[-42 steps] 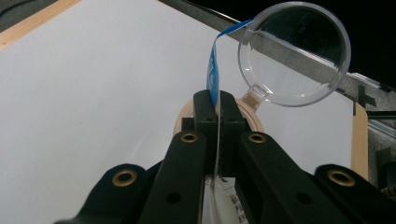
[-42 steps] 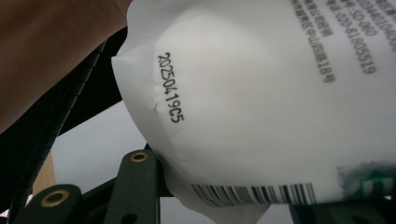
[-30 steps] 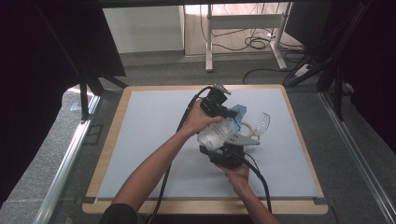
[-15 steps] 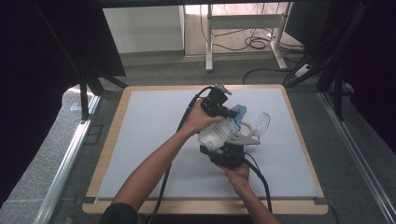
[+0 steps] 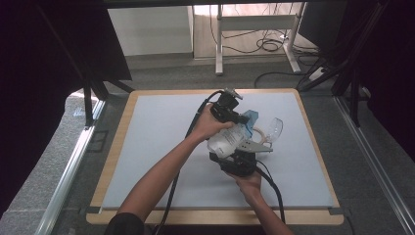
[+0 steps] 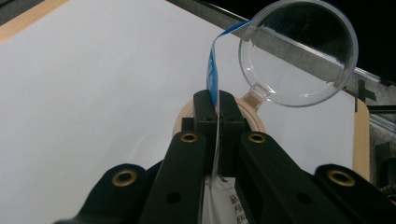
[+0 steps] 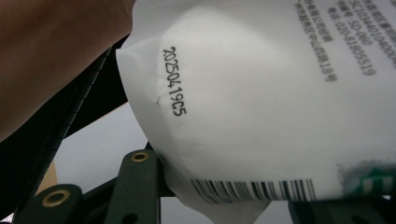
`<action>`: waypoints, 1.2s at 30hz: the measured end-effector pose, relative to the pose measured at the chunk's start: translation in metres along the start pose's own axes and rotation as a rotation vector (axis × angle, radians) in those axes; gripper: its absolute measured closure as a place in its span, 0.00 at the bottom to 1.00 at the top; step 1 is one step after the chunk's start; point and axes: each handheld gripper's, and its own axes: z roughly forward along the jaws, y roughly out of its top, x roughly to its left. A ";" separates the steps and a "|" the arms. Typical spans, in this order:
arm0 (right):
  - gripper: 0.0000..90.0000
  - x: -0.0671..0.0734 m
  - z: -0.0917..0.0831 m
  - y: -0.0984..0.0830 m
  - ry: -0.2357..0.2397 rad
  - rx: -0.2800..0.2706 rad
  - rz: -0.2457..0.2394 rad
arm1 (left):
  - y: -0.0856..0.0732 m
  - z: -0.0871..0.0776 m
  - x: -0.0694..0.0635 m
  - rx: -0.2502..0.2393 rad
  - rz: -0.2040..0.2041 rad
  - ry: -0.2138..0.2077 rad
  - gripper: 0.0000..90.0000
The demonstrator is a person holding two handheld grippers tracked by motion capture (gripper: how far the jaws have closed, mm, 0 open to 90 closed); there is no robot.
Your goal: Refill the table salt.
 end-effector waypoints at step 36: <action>0.66 0.001 -0.001 0.001 -0.005 -0.023 -0.005 | 0.003 0.001 0.001 0.019 0.009 -0.009 1.00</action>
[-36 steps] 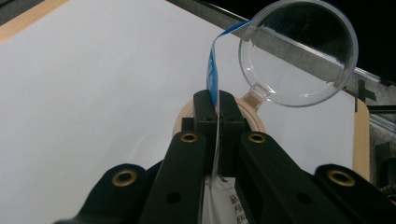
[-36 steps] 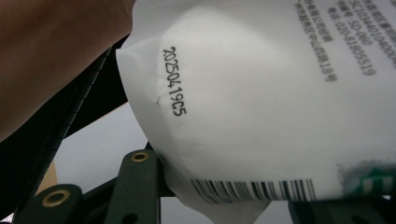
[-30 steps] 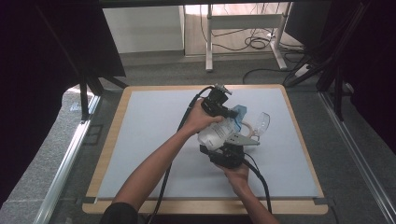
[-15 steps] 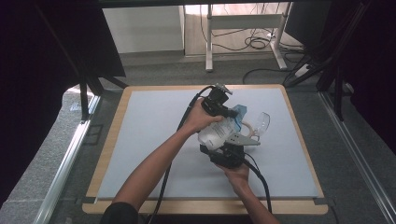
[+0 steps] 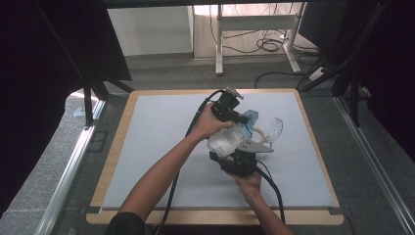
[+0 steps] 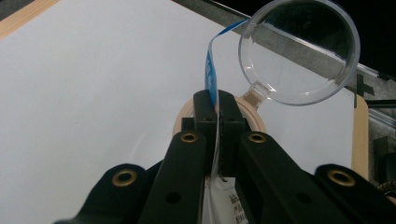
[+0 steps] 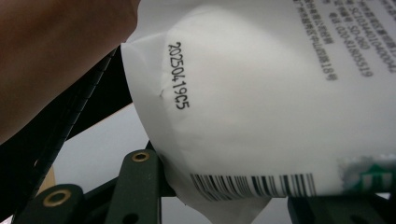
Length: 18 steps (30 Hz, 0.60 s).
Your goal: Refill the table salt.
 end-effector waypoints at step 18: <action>0.66 -0.001 0.001 0.000 -0.005 -0.002 -0.001 | 0.000 0.003 -0.001 -0.001 -0.002 0.004 1.00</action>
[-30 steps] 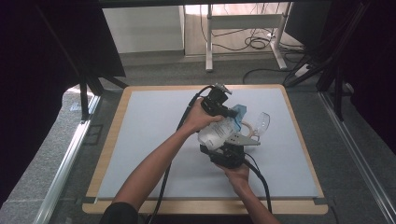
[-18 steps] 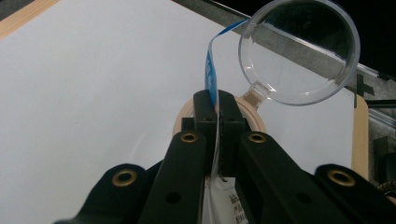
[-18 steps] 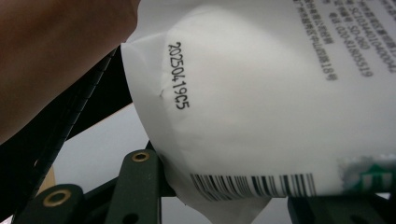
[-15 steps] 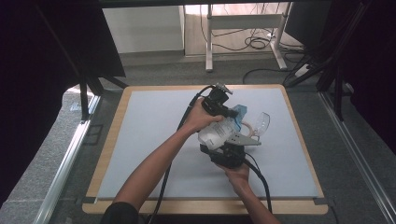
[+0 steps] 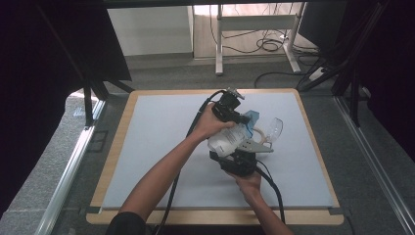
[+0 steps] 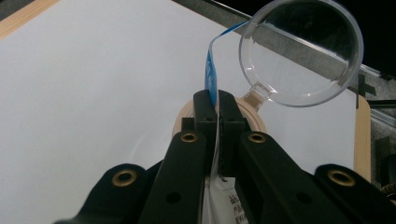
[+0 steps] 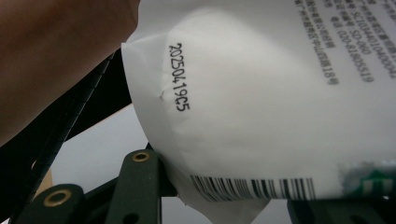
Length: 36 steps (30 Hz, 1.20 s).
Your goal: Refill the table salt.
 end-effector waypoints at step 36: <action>0.67 0.001 0.003 0.000 -0.036 -0.015 0.005 | 0.004 0.005 -0.002 0.009 0.006 0.004 1.00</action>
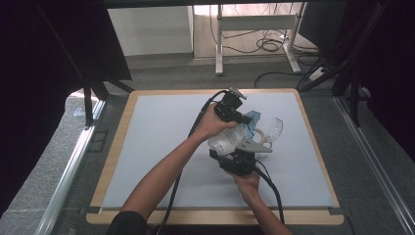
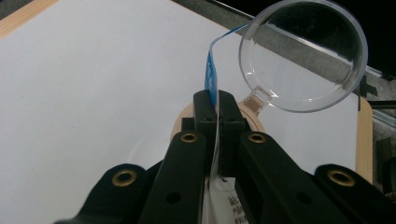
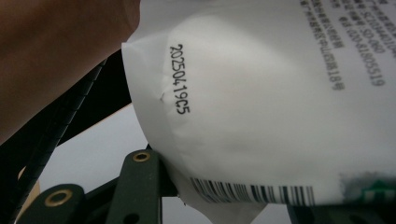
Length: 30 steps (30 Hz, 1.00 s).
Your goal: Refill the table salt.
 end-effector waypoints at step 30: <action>0.67 0.005 0.006 0.000 -0.021 -0.025 0.006 | 0.000 -0.002 0.001 0.011 0.007 0.014 1.00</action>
